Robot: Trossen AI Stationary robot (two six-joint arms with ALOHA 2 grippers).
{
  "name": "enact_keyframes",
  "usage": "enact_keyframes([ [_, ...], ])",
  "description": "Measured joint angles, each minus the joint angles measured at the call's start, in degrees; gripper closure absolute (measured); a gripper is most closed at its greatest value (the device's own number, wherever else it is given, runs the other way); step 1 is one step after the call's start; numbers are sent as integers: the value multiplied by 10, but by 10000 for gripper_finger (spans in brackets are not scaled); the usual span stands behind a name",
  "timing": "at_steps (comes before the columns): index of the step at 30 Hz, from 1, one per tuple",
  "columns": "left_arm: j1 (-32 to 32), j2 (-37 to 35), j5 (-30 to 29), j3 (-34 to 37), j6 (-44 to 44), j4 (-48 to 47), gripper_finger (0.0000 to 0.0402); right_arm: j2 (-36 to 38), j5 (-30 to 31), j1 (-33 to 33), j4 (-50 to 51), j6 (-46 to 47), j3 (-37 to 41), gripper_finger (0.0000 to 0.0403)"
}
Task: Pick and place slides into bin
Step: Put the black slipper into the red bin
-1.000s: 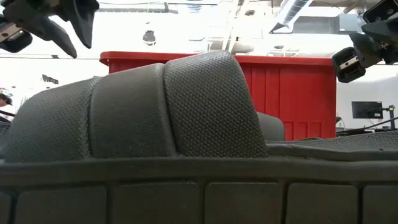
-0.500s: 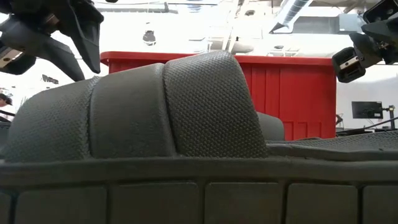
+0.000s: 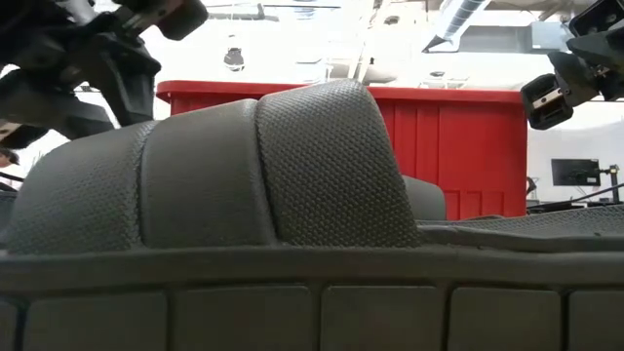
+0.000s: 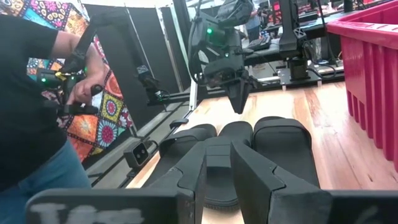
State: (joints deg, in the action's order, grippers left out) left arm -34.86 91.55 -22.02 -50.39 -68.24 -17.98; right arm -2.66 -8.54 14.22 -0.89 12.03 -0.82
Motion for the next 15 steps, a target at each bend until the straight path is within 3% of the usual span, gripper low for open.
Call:
enact_keyframes([
  [15, 1, 0, 2, -18, 118, 57, 320, 0, 0, 0, 0, 0, 0, 338],
])
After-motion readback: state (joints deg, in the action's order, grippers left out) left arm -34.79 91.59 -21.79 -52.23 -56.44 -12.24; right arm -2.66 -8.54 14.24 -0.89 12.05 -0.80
